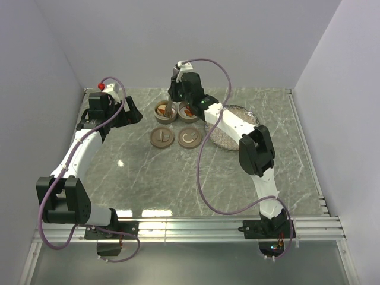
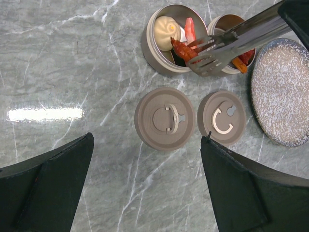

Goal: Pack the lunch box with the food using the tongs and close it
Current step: Place the food into the lunch box

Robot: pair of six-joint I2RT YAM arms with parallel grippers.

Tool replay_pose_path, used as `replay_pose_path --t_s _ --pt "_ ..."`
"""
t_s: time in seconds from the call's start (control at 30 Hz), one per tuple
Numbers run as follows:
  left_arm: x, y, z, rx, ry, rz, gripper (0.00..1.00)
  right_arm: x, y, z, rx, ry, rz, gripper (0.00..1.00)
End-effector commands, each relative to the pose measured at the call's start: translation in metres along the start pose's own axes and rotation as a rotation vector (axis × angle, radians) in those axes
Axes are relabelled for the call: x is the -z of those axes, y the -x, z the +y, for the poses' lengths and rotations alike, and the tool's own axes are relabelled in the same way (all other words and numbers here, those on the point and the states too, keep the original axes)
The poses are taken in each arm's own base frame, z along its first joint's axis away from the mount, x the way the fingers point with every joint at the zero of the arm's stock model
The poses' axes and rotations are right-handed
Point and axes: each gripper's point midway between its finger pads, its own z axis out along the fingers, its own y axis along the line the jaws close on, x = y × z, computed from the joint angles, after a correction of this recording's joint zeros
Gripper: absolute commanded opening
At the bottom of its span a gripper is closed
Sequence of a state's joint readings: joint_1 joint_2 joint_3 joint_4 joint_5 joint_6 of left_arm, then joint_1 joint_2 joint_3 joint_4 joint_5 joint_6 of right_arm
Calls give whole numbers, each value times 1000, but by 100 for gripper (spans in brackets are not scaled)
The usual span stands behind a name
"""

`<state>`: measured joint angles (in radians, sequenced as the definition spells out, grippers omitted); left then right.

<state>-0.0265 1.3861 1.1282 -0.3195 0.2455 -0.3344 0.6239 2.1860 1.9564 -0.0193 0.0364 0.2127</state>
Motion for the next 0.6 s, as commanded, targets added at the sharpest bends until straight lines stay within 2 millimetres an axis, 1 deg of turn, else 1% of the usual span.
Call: replay_pose_path --t_s 0.0,0.27,0.37,0.4,0.47,0.5,0.57 --pt "9 22 -6 -28 -12 -68 99 12 67 17 -20 37 -154 21" --pt "8 22 -6 -28 -13 -67 100 8 59 16 -15 30 -134 23" --pt "9 22 -6 -29 -16 -71 99 6 55 16 -7 26 -127 27" --pt "9 21 -6 -27 -16 -70 99 6 54 16 -5 27 -125 31" --pt "9 22 -6 -29 -14 -70 99 5 54 15 -5 25 -124 35" --pt "10 22 -6 -29 -15 -72 99 5 53 15 -5 23 -123 40" --pt "10 22 -6 -29 -15 -72 99 5 55 15 -3 24 -126 46"
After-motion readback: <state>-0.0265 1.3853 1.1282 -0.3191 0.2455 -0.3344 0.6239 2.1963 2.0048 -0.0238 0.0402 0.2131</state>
